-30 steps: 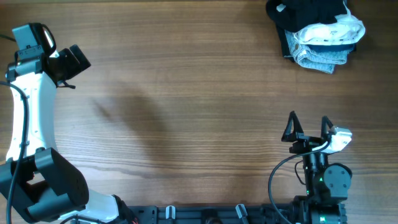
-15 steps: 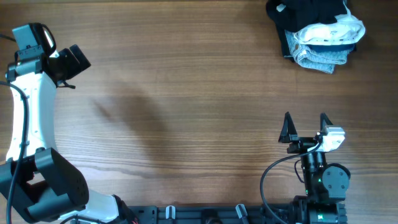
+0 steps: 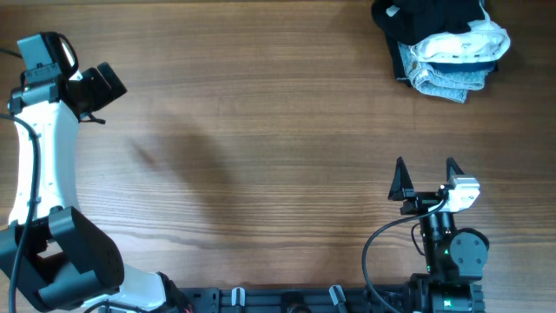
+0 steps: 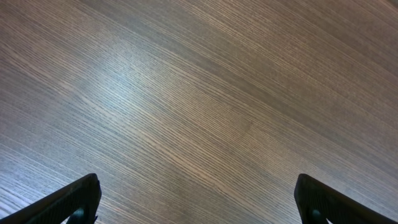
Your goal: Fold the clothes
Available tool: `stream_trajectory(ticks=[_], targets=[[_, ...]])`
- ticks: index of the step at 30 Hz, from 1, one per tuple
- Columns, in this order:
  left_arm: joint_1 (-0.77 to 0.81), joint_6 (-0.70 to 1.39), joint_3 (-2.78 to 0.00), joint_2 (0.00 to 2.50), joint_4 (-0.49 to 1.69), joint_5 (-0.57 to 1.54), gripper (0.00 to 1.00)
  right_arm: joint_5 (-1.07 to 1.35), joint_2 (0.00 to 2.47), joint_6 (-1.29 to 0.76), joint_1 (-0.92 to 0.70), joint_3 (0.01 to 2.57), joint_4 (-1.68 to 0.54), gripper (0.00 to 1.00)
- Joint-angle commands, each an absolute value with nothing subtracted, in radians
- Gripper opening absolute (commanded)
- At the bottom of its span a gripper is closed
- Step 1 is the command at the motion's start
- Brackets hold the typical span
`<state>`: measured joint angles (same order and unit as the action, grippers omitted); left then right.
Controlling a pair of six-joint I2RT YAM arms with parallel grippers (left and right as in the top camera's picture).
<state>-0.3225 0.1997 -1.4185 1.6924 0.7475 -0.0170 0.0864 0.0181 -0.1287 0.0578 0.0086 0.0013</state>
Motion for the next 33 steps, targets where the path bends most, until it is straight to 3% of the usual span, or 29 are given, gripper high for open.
stream_trajectory(ticks=[1, 14, 21, 26, 33], targets=[[-0.323, 0.191, -1.425, 1.704, 0.745, -0.012, 1.00, 0.105, 0.009, -0.112, 0.059, 0.005, 0.008, 1.00], [-0.325, 0.191, -1.425, 1.694, 0.759, -0.038, 1.00, 0.105, 0.009, -0.112, 0.059, 0.005, 0.008, 1.00], [-0.325, 0.191, -1.424, 1.557, 0.803, 0.027, 1.00, 0.105, 0.009, -0.112, 0.059, 0.005, 0.008, 1.00], [-0.324, 0.191, -1.347, 1.402, 0.665, 0.117, 1.00, 0.105, 0.009, -0.112, 0.059, 0.005, 0.008, 0.99], [-0.324, 0.191, -1.020, 1.123, 0.321, 0.229, 1.00, 0.105, 0.009, -0.112, 0.059, 0.005, 0.008, 1.00]])
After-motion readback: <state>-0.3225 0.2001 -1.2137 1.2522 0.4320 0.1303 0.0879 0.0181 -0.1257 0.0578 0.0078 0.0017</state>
